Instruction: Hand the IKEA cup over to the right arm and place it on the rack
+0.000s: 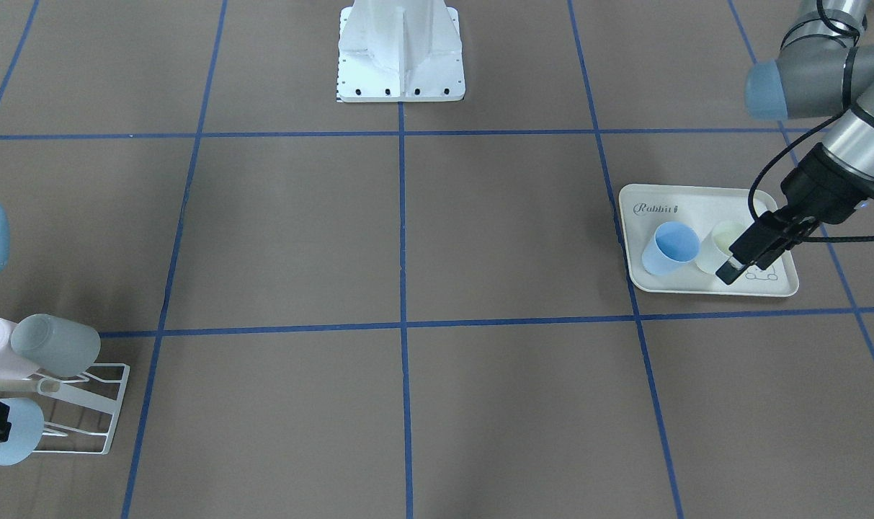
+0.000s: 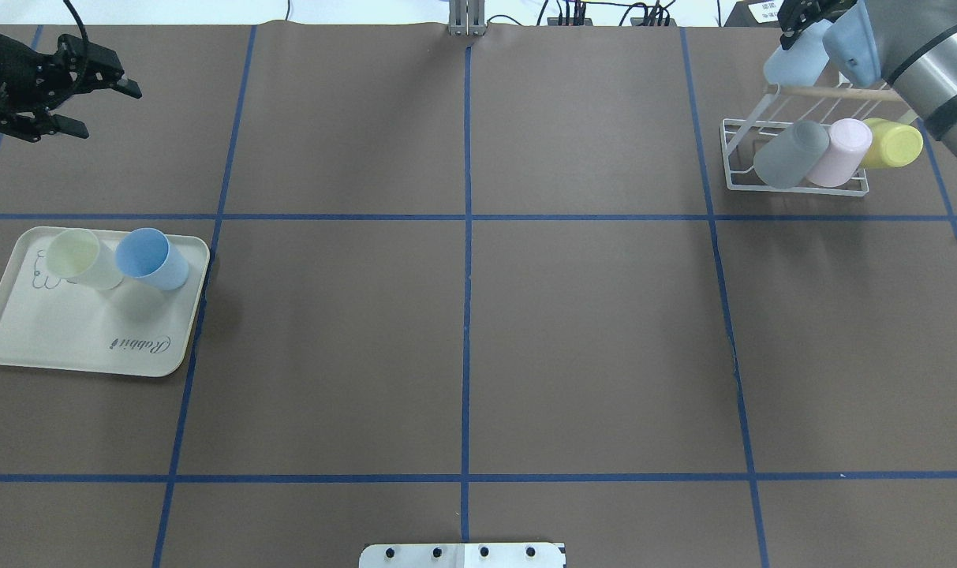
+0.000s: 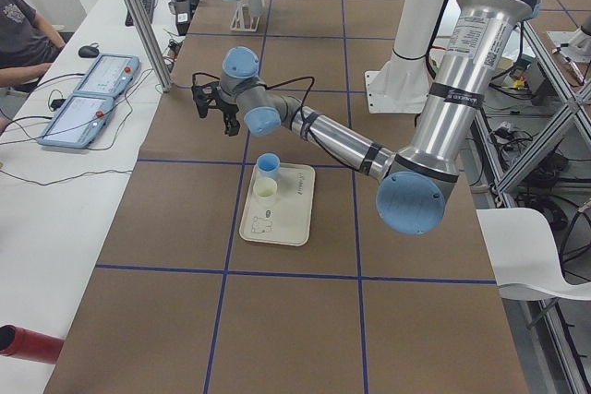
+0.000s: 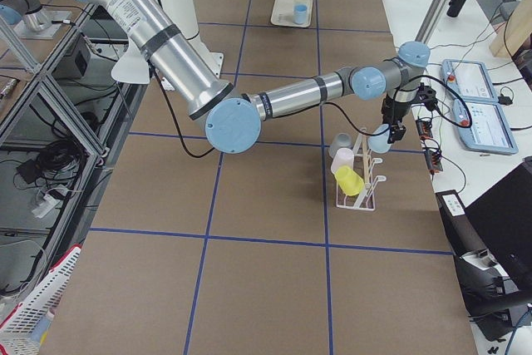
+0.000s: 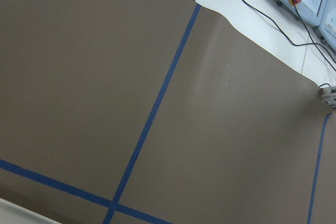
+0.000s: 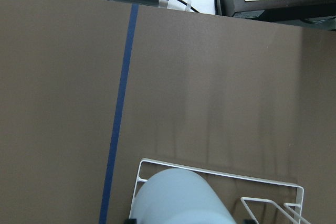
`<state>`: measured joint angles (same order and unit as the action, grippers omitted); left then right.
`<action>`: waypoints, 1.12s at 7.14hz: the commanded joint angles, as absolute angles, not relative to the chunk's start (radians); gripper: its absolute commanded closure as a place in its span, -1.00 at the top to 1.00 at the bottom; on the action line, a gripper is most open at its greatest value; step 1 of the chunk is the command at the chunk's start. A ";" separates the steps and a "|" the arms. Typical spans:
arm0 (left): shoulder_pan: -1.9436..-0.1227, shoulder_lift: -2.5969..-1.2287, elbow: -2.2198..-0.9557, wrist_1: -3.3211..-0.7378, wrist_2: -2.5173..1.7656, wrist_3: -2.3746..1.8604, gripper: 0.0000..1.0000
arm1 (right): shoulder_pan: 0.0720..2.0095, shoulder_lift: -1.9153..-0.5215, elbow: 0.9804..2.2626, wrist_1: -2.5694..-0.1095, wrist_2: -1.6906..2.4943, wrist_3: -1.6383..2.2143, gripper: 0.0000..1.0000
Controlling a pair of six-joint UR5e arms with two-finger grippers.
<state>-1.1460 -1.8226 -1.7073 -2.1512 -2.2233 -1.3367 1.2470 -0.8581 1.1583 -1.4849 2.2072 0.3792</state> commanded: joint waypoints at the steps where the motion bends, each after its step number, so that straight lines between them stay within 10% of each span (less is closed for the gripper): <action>1: -1.150 -1.731 -1.709 -2.151 -2.221 -1.179 1.00 | 1.243 -0.862 1.161 -1.485 2.207 0.380 0.96; 8: -1.045 -1.520 -1.684 -2.152 -2.178 -1.043 1.00 | 1.262 -0.874 1.244 -1.493 2.227 0.391 0.98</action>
<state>-1.0712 -1.5216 -1.6879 -2.1510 -2.1774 -1.0295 1.2595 -0.8710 1.2308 -1.4908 2.2208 0.3872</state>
